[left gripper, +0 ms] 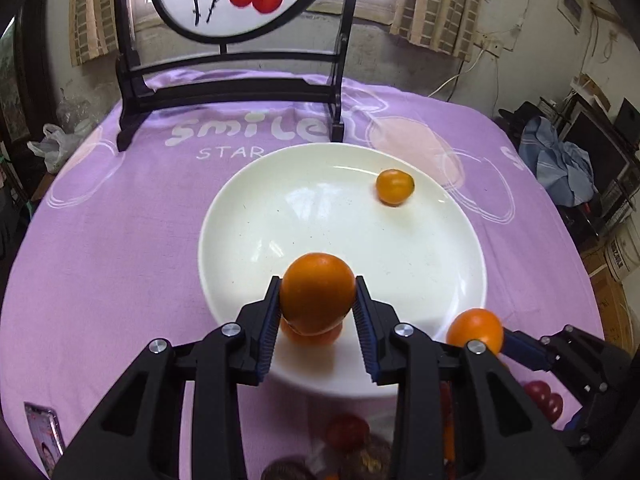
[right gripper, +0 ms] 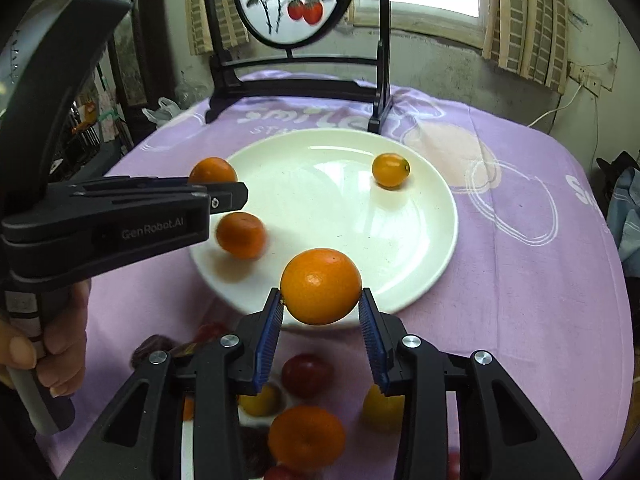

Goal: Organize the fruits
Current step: 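Lower both held fruits onto the white plate and open both grippers, then grasp a dark red tomato with the right gripper while the left gripper grasps a brown date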

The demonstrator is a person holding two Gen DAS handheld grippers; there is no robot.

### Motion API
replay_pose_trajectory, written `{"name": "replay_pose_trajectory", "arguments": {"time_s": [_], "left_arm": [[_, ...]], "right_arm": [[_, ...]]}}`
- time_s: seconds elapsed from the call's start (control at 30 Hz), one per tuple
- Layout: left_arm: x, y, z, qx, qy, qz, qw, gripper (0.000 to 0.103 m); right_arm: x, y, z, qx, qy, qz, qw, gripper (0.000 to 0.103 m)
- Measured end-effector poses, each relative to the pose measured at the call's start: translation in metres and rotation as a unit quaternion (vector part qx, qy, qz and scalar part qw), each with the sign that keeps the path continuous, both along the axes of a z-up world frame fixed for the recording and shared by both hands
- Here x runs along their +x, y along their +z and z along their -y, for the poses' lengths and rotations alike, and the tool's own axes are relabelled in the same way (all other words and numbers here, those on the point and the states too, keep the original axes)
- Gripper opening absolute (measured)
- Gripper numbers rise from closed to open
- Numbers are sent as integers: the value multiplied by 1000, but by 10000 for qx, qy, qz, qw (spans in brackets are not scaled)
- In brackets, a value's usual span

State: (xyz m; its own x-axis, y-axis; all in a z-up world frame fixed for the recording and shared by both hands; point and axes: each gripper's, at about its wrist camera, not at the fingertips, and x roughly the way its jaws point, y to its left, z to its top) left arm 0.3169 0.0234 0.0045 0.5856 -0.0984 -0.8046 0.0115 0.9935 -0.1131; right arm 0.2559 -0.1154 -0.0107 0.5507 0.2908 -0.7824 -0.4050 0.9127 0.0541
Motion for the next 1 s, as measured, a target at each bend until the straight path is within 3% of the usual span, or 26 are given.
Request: {"name": "replay_pose_trajectory", "arguments": {"time_s": [0.1,0.23,0.47,0.67,0.8,0.9,1.0], "left_arm": [[16,-13,-2,-92,80,-196,9997,34],[18,-17,0,-30,139,-167,9998,66],[-18,5,-3,62,156,62,9998,76],[-80,22,2,244,118,392,9989,87],[-125,16,15,449,-81,392,9982,88],[-159,7,22,538,-143,400,9977,90],[-185,-5,24,500,-205,316,9980,91]], "right_arm": [[14,-11,-4,-2,-43,-152,9999,40],[16,-13,-2,87,-133,-172,9997,54],[-17,4,17,205,-121,-6,9997,58],[-64,9,49,316,-304,77,9990,61],[-100,4,66,322,-442,106,9985,62],[-124,-1,80,426,-576,134,9973,73],[-150,-9,95,357,-725,132,9966,74]]}}
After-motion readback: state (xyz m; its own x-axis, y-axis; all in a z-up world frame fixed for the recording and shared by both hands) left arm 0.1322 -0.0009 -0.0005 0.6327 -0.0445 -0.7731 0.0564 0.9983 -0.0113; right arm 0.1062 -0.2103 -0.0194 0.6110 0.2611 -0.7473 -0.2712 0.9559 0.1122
